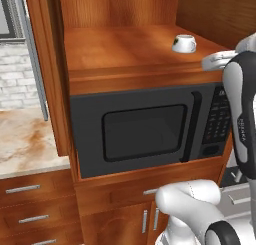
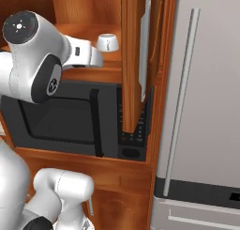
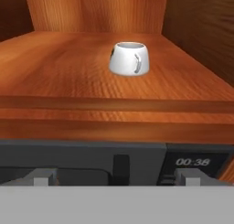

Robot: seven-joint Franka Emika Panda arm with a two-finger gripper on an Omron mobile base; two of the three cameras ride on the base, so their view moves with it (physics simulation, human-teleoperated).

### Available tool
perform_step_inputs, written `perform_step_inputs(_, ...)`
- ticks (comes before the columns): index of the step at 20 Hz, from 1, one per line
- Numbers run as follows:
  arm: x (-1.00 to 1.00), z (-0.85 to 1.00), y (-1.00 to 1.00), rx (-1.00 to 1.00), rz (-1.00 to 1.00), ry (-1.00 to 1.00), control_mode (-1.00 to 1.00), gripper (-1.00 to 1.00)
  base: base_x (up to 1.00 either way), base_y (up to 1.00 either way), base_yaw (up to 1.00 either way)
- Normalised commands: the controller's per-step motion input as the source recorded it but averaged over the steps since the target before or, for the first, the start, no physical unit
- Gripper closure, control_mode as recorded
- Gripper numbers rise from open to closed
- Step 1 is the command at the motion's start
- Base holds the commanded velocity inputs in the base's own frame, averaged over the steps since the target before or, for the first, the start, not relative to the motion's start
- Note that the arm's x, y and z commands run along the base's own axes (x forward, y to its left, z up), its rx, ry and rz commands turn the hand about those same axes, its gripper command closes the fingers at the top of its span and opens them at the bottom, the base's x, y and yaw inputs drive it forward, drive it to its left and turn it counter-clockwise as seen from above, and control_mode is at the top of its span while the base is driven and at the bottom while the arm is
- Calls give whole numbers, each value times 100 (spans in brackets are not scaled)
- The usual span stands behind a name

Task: There is a tray on the dining counter. Grab the cup, mug, and pitcher and place them on the tray. The pitcher may be placed next to the tray if it cannot fit the tray.

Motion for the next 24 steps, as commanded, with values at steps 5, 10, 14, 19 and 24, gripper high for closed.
perform_step_inputs(5, 47, 6, -21, 0, 0, 0, -100, -100, 0, 0, 0)
perform_step_inputs(10, 43, 16, -6, 1, 0, 0, -100, -100, 0, 0, 0)
perform_step_inputs(14, 47, 8, 0, 2, 0, 4, -100, -100, 0, 0, 0)
perform_step_inputs(19, 53, 0, -1, 5, 0, 0, -100, -100, 0, 0, 0)
perform_step_inputs(24, 45, 0, -4, 4, 0, 0, -100, -100, 0, 0, 0)
